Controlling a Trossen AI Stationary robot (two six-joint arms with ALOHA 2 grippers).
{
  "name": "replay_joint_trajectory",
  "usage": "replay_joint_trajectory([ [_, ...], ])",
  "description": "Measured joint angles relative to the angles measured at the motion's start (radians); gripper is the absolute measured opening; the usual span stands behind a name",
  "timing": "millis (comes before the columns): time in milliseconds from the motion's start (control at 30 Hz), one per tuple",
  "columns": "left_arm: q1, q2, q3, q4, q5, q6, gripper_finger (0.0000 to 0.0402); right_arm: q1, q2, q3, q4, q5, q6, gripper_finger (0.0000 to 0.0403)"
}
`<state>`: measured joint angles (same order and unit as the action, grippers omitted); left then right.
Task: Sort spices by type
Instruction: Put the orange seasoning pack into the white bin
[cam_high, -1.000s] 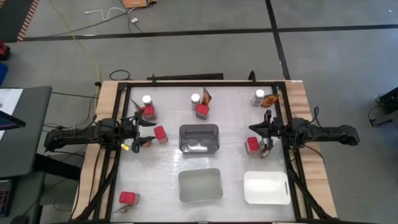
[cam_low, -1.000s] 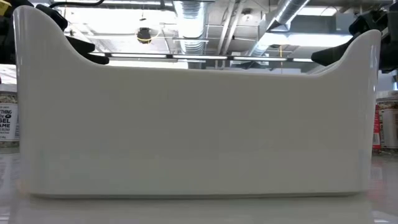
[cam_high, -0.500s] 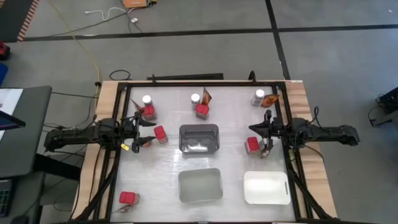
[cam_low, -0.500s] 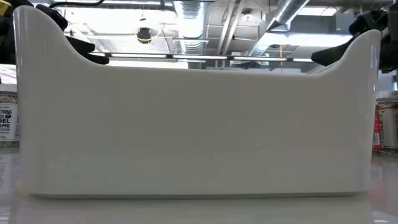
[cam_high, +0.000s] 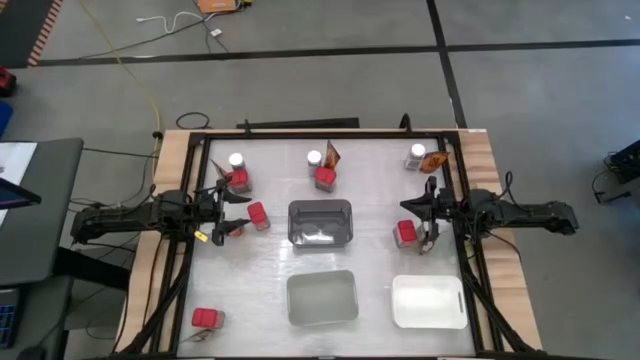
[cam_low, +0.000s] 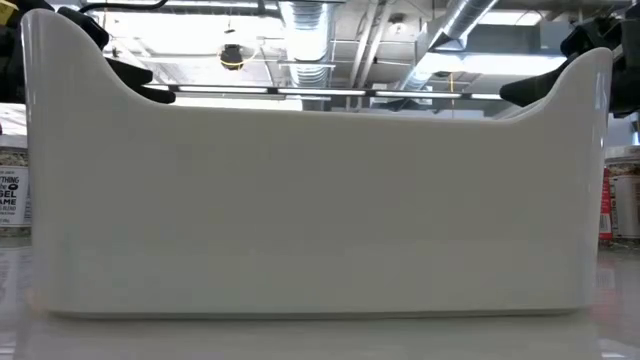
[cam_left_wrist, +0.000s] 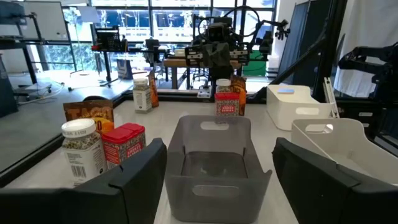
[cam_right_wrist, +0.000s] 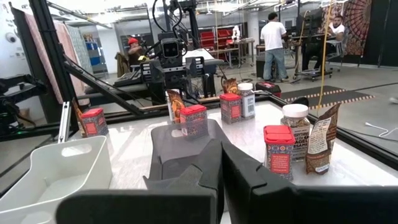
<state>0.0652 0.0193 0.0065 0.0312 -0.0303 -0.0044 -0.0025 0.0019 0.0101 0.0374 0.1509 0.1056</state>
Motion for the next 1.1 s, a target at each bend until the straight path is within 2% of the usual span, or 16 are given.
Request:
replay_joint_trajectory([
  [200, 0.0, 0.0, 0.0, 0.0, 0.0, 0.0, 0.0282, 0.0, 0.0, 0.0, 0.004, 0.007, -0.003, 0.004],
  [333, 0.0, 0.0, 0.0, 0.0, 0.0, 0.0, 0.0282, -0.032, 0.0, 0.011, 0.033, 0.109, -0.05, 0.004],
  [467, 0.0, 0.0, 0.0, 0.0, 0.0, 0.0, 0.0282, -0.082, 0.019, 0.093, 0.032, 0.183, -0.057, 0.004],
  [633, 0.0, 0.0, 0.0, 0.0, 0.0, 0.0, 0.0282, -0.154, 0.079, 0.229, -0.055, 0.23, -0.079, 0.004],
  [800, 0.0, 0.0, 0.0, 0.0, 0.0, 0.0, 0.0282, -0.234, 0.181, 0.403, -0.248, 0.326, -0.001, 0.004],
  [1100, 0.0, 0.0, 0.0, 0.0, 0.0, 0.0, 0.0282, -0.403, 0.379, 0.752, -0.753, 0.341, 0.172, 0.004],
])
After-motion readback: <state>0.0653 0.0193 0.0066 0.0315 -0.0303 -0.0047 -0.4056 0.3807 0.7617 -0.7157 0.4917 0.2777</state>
